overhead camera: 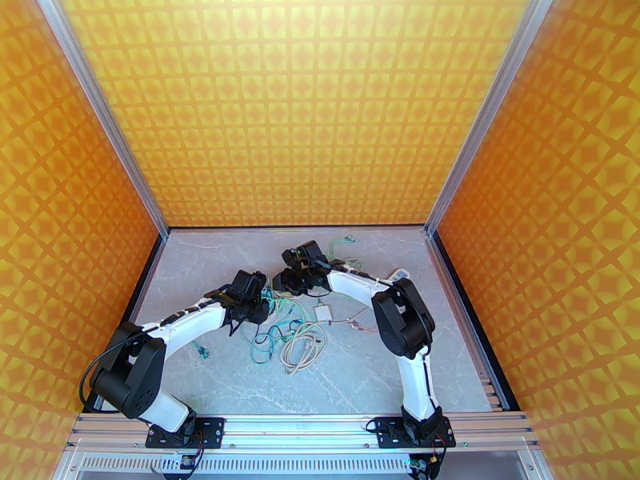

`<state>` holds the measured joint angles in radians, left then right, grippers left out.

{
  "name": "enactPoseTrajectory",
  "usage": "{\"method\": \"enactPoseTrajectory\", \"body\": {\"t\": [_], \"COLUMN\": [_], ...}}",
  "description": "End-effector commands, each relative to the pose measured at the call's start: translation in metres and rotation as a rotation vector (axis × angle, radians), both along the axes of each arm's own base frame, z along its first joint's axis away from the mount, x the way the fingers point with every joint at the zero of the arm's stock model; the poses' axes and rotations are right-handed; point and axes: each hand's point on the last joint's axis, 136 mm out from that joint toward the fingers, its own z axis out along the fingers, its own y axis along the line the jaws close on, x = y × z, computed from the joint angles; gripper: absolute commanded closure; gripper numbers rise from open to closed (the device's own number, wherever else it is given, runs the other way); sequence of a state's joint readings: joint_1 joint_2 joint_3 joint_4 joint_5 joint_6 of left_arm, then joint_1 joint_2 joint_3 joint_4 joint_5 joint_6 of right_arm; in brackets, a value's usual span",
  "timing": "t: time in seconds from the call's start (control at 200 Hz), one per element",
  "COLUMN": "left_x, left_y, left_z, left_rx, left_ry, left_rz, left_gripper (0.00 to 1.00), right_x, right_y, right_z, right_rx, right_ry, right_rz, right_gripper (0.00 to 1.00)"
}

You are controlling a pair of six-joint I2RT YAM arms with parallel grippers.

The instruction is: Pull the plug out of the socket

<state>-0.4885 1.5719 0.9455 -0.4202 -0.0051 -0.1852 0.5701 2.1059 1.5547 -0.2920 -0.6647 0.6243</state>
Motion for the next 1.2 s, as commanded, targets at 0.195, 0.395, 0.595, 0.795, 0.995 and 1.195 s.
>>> {"method": "enactPoseTrajectory", "body": {"t": [0.195,0.395,0.595,0.795,0.995,1.195], "left_x": [-0.002,-0.001,-0.001,-0.002,-0.003,-0.002], "left_y": [-0.007,-0.007,-0.007,-0.006,-0.008,-0.008], "left_z": [-0.006,-0.006,-0.007,-0.008,-0.007,-0.007], "left_rx": [-0.034,-0.041,-0.037,-0.038,-0.046,-0.048], "left_ry": [0.041,0.034,0.035,0.035,0.036,0.039], "left_rz": [-0.006,-0.001,-0.006,-0.005,-0.008,-0.009], "left_gripper": [0.7,0.7,0.69,0.7,0.7,0.7], "right_x": [-0.024,-0.034,-0.031,-0.028,-0.032,-0.03], "right_y": [-0.005,-0.008,-0.003,0.004,0.012,0.013], "right_z": [-0.006,-0.013,-0.004,0.0,-0.006,-0.018], "right_rx": [0.04,0.039,0.08,0.098,0.08,0.041], "right_ry": [0.06,0.081,0.072,0.078,0.094,0.105], "right_rz": [0.015,0.022,0.012,0.022,0.052,0.042], "right_gripper": [0.62,0.61,0.59,0.57,0.58,0.59]}}
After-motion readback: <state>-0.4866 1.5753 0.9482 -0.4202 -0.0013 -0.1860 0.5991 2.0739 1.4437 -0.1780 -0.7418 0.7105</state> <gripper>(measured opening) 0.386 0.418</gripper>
